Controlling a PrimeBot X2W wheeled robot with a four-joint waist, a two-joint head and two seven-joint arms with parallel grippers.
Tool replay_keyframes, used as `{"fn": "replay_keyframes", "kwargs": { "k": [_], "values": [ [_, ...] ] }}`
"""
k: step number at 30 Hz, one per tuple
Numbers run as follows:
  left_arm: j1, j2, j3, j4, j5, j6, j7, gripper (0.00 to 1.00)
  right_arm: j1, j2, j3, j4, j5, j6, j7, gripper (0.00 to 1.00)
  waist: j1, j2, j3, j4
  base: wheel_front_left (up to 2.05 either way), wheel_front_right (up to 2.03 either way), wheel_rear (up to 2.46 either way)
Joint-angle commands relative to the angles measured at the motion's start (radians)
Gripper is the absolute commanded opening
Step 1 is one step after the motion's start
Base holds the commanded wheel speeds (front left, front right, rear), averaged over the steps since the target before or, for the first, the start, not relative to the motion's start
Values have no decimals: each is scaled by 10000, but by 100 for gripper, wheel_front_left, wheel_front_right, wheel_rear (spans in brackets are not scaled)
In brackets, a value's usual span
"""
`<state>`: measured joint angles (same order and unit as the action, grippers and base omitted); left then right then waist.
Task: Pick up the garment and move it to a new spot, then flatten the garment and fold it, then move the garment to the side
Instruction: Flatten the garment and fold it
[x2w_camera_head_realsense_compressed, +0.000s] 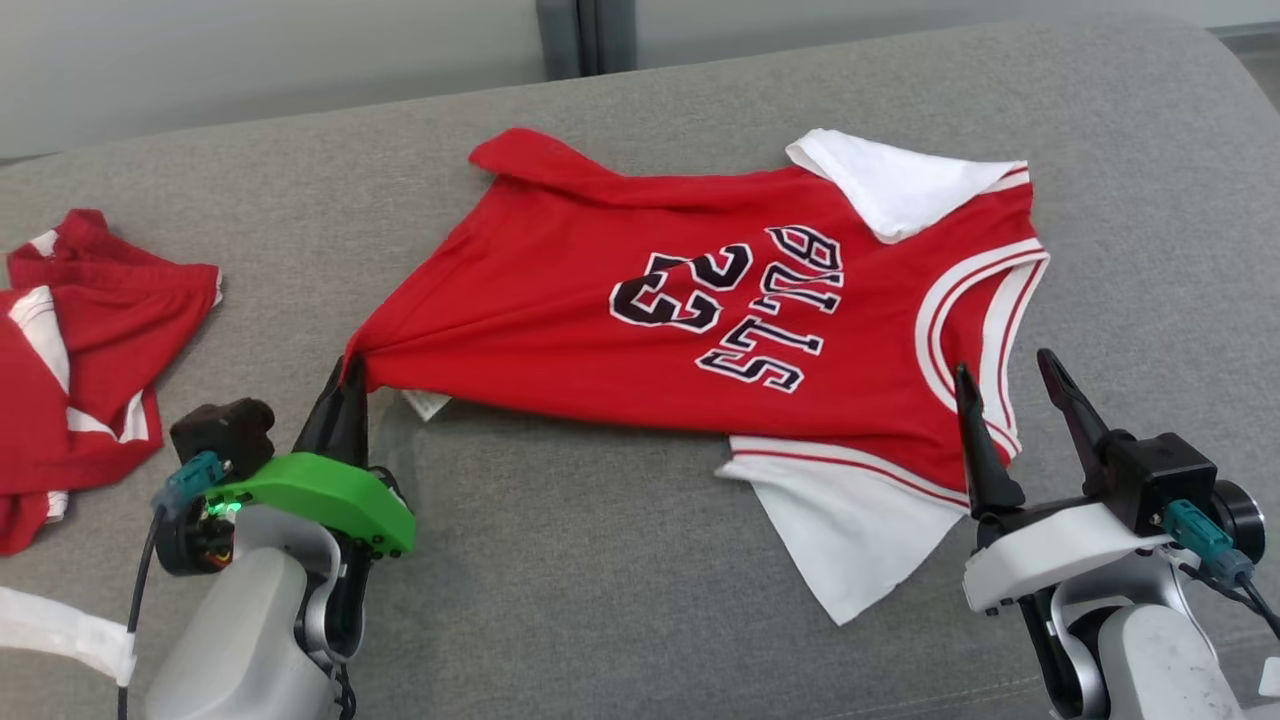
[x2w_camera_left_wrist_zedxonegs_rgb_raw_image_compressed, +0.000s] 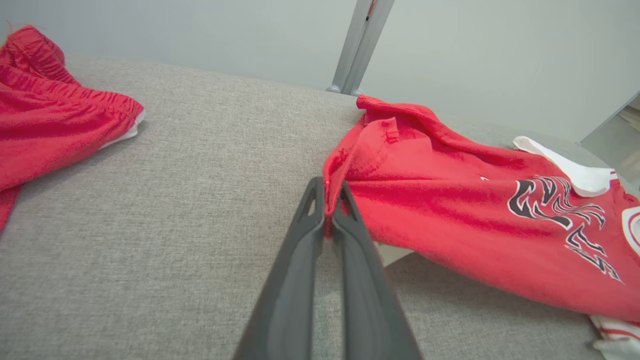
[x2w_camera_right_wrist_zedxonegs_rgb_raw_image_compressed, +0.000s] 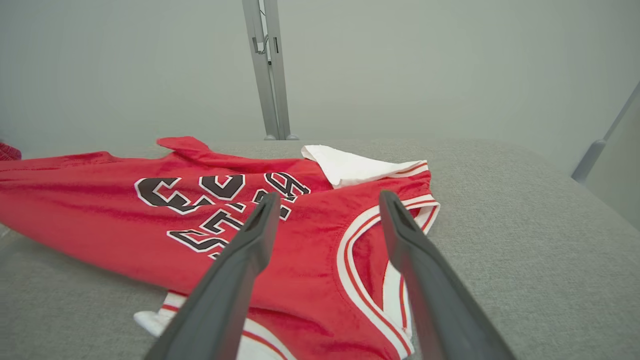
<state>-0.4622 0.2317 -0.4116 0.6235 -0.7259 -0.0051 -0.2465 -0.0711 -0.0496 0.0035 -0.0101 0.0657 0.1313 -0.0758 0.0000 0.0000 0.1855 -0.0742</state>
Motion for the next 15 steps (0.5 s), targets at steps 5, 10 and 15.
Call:
{"fn": "replay_keyframes", "kwargs": {
  "k": [5, 10, 15],
  "values": [
    [924, 184, 81, -789, 89, 590, 70, 100, 77, -18, 12, -14, 60, -10, 82, 100, 0, 0, -310, 269, 0, 0, 0],
    [1452, 204, 187, -1231, -49, 874, 98, 100, 115, -16, -6, 18, 109, -10, 95, 100, 0, 0, -425, 252, 0, 0, 0],
    [1957, 377, 445, -1963, 185, 855, -124, 100, 171, -18, -46, -21, 144, -10, 98, 100, 0, 0, -514, 257, 0, 0, 0]
  ]
}}
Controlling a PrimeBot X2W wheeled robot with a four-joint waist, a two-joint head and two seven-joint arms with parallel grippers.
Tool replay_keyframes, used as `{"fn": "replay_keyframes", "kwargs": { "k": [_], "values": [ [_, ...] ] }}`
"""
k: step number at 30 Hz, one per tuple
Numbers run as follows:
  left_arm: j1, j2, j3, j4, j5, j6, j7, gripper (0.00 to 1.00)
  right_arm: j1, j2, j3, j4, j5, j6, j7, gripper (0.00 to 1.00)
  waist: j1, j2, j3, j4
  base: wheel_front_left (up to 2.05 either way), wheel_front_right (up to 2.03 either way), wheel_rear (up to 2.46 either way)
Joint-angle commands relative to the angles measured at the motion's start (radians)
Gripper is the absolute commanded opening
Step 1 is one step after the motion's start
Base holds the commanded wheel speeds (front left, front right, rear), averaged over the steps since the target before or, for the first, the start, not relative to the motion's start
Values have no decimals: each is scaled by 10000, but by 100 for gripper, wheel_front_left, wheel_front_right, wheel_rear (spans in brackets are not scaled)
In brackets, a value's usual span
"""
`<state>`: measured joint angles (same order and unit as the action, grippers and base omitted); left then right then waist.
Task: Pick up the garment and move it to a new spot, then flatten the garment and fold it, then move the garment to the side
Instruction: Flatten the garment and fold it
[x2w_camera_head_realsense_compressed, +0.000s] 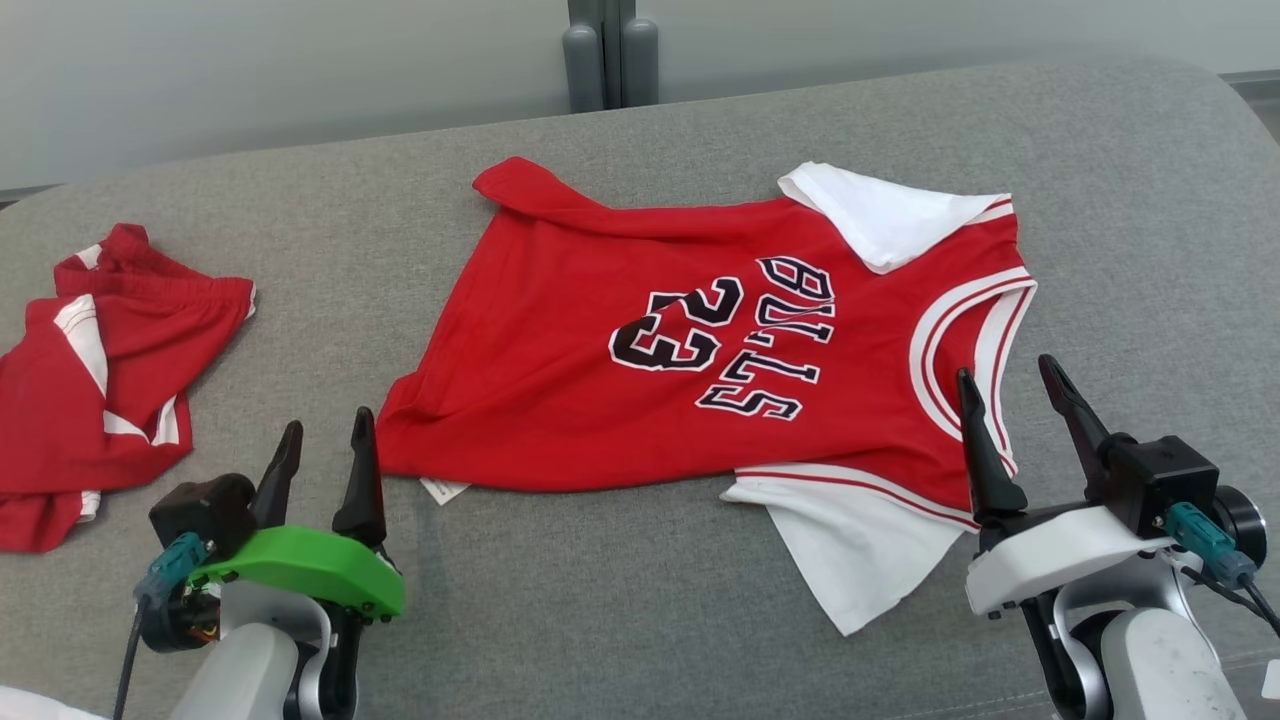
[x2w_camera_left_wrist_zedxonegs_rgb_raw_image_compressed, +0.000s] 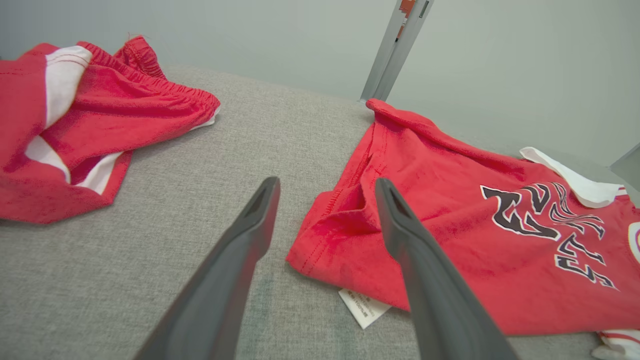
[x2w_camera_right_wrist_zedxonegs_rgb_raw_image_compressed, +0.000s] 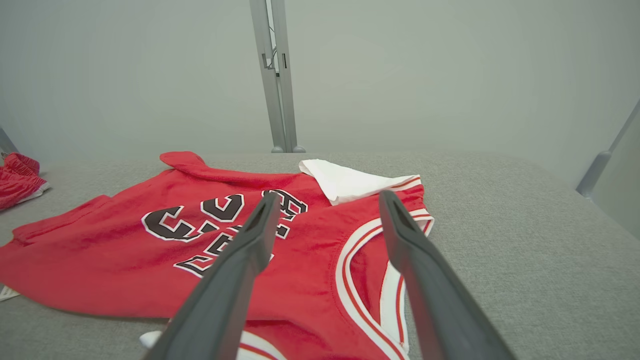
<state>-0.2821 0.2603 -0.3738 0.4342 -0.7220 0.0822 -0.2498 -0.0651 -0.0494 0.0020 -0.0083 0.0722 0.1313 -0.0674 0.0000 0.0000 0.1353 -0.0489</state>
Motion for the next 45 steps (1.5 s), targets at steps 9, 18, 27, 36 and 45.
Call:
{"fn": "replay_keyframes", "kwargs": {
  "k": [9, 18, 27, 36, 45],
  "values": [
    [1432, -145, 1445, -2794, 1736, -481, -142, 100, 252, -19, -418, -85, 57, -12, 12, 100, 0, 0, -148, 260, 0, 0, 0],
    [2403, -666, 2281, -3102, 3064, -1488, -146, 100, 392, -18, -705, 170, 29, -10, 85, 100, 0, 0, -386, 563, 0, 0, 0],
    [2598, -1116, 2885, -3126, 3452, -1878, -146, 100, 176, -32, -1127, 545, -30, -12, 765, 100, 0, 0, -363, 680, 0, 0, 0],
    [2218, -1267, 3017, -3177, 3763, -2049, -148, 100, -1773, -18, -2141, 2751, -97, -10, 3326, 100, 0, 0, 134, 659, 0, 0, 0],
    [1748, -1224, 2915, -3324, 3885, -2124, -147, 100, -4057, -260, -2832, 5497, -456, -10, 4235, 100, 0, 0, 871, 1025, 0, 0, 0]
  ]
}}
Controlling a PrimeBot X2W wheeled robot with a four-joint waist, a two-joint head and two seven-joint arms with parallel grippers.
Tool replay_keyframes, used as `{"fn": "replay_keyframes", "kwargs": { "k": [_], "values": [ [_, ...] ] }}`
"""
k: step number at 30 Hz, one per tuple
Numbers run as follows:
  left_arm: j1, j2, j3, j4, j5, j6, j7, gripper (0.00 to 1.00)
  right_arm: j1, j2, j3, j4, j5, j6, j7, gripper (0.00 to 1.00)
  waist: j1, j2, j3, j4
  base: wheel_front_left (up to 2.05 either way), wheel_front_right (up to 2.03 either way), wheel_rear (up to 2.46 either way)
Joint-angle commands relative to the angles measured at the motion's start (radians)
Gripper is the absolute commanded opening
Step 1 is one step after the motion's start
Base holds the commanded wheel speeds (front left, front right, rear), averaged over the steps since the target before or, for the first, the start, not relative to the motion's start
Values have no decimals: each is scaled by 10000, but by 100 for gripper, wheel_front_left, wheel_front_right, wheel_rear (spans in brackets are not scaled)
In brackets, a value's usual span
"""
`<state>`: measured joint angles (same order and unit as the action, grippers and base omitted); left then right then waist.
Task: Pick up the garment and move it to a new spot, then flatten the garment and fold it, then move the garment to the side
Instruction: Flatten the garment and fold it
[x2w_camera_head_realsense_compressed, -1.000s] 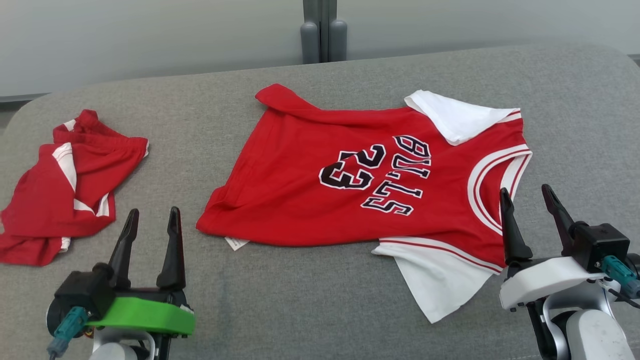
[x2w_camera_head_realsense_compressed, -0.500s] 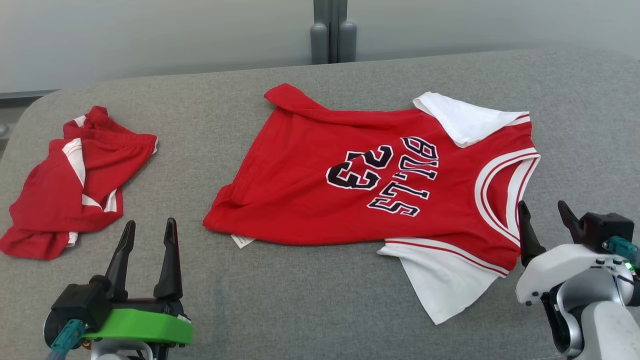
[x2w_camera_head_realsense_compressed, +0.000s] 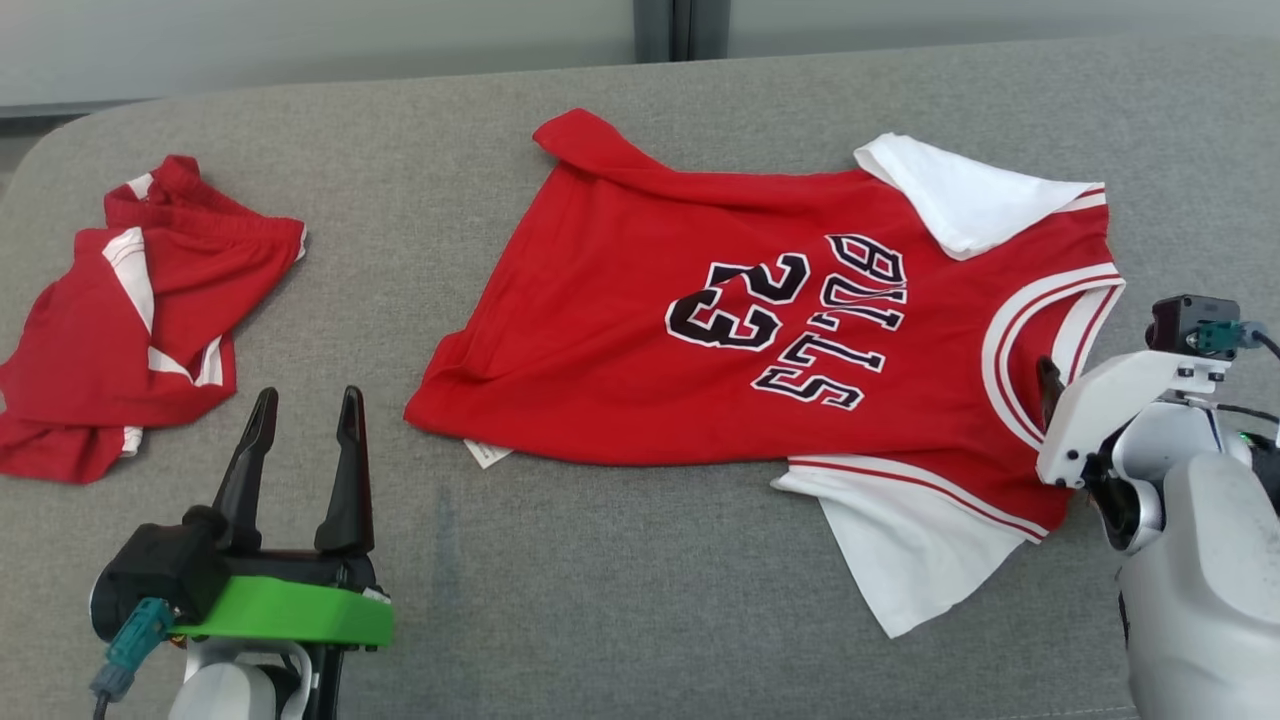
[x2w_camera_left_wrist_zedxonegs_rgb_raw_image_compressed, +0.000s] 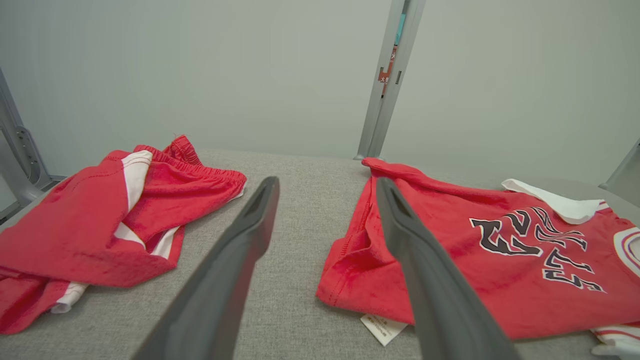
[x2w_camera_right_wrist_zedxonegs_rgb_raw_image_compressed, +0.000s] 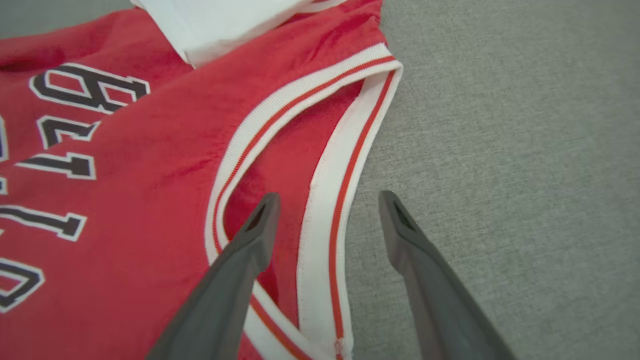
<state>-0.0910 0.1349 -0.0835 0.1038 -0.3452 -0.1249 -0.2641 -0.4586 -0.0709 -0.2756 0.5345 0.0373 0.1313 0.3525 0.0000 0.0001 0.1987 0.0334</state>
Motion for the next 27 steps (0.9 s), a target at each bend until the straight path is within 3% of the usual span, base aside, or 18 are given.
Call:
{"fn": "replay_keyframes", "kwargs": {
  "k": [1, 5, 6, 7, 16, 27],
  "values": [
    [-232, 16, 13, -62, 129, -54, -3, 100, -380, -97, -237, 432, -206, -10, 138, 100, 0, -1, 333, 283, 0, 0, 0],
    [-393, -38, -25, -128, 109, -54, -3, 100, -901, -164, -744, 1323, -496, -10, 372, 100, 0, -1, 543, 510, 0, 0, 0],
    [-421, -45, -35, -131, 108, -56, -3, 100, -994, -157, -802, 1483, -500, -10, 415, 73, 0, -1, 576, 559, 0, 0, 0],
    [-446, -55, -27, -142, 101, -57, -3, 100, -1074, -176, -832, 1626, -566, -9, 352, 0, 0, -1, 613, 605, 0, 0, 0],
    [-738, -29, -183, -278, -25, -65, -3, 100, -2534, -1088, -1037, 1769, -1043, -12, -1357, 0, 0, -1, 987, 994, 0, 0, 0],
    [-971, -106, -520, -323, -131, -64, -3, 100, -4618, -2349, -471, 2262, -1651, -12, -3194, 0, 0, -1, 1297, 1750, 0, 0, 0]
  ]
}}
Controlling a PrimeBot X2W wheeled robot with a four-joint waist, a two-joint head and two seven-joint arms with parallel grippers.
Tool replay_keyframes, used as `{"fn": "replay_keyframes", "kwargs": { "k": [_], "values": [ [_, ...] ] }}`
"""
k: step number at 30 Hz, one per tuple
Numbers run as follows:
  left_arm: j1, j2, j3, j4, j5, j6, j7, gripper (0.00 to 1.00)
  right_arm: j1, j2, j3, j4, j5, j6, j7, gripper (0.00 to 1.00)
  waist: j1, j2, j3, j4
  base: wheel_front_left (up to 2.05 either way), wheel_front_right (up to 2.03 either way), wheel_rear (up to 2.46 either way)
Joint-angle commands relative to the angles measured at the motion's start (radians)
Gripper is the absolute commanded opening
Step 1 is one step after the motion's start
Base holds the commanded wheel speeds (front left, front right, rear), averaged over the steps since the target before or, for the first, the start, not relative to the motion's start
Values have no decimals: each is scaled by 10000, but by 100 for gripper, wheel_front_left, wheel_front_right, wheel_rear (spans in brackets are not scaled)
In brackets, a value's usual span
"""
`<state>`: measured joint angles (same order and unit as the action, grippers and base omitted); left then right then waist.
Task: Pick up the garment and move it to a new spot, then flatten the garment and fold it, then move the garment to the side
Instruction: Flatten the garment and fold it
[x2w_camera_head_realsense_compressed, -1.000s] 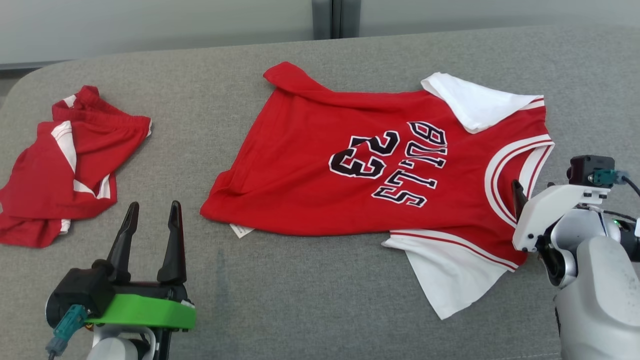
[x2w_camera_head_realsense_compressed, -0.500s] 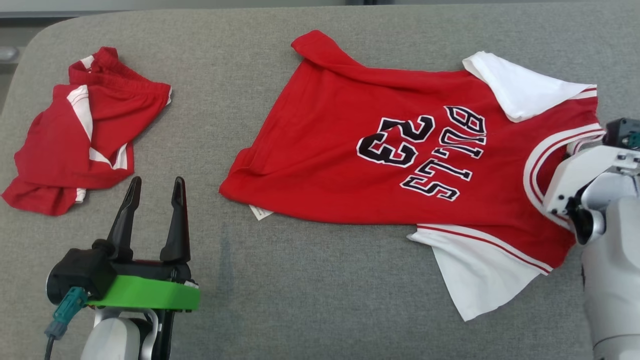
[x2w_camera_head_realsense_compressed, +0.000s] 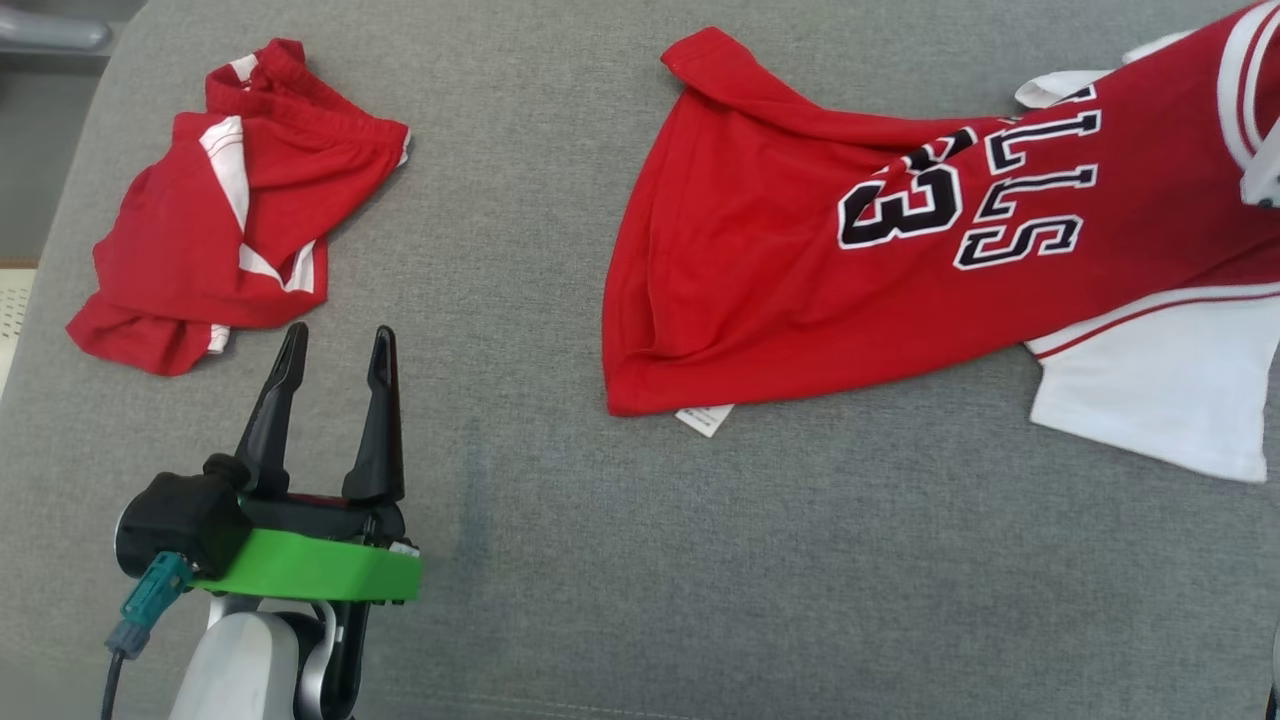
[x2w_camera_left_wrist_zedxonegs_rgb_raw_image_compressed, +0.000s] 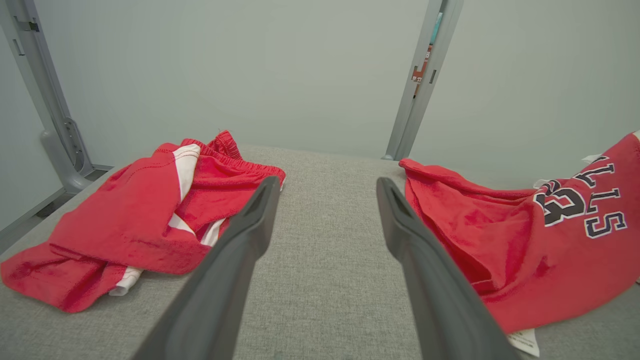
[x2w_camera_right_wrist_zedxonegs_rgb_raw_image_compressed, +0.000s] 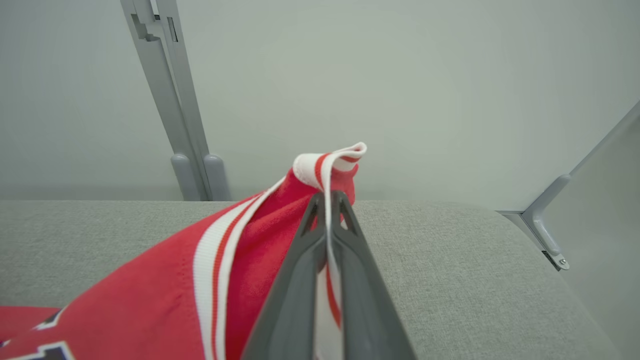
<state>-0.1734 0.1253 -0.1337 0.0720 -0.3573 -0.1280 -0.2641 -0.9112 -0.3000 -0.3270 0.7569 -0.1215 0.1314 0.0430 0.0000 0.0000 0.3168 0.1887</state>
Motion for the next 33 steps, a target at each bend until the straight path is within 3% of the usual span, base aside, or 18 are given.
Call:
{"fn": "replay_keyframes", "kwargs": {
  "k": [1, 3, 4, 5, 12, 18, 25, 33],
  "values": [
    [-154, -13, -33, 6, -12, -34, -3, 100, -224, -120, 113, 98, -65, -14, -256, 0, 0, 0, 138, 259, 0, 0, 0],
    [-196, -15, -64, 21, -36, -34, -3, 100, -409, -260, 158, 276, -189, -16, -415, 0, 0, 0, 184, 388, 0, 0, 0],
    [-206, -18, -78, 27, -46, -34, -3, 100, -466, -240, 70, 483, -177, -16, -322, 6, 0, 0, 201, 437, 0, 0, 0],
    [-206, -21, -78, 28, -58, -34, -3, 100, -477, -204, 78, 647, -219, -16, -221, 100, 0, 0, 206, 466, 0, 0, 0],
    [-63, -30, -56, 162, 17, -33, -3, 100, -11, -172, 149, 1259, -354, -16, -569, 100, 0, 0, -114, 418, 0, 0, 0],
    [300, 32, 57, 339, 16, -33, -5, 100, 1301, 190, 468, 723, 226, -16, -1421, 100, 0, 0, -790, -3, 0, 0, 0],
    [688, 165, 147, 575, -19, -33, -5, 100, 3637, 873, 1573, -1541, 1171, -16, -2212, 100, 0, 0, -1534, -723, 0, 0, 0],
    [1201, 177, 319, 789, 45, -34, -3, 100, 6395, 1560, 2693, -4506, 1821, -16, -2058, 100, 0, 0, -2180, -1329, 0, 0, 0]
  ]
}}
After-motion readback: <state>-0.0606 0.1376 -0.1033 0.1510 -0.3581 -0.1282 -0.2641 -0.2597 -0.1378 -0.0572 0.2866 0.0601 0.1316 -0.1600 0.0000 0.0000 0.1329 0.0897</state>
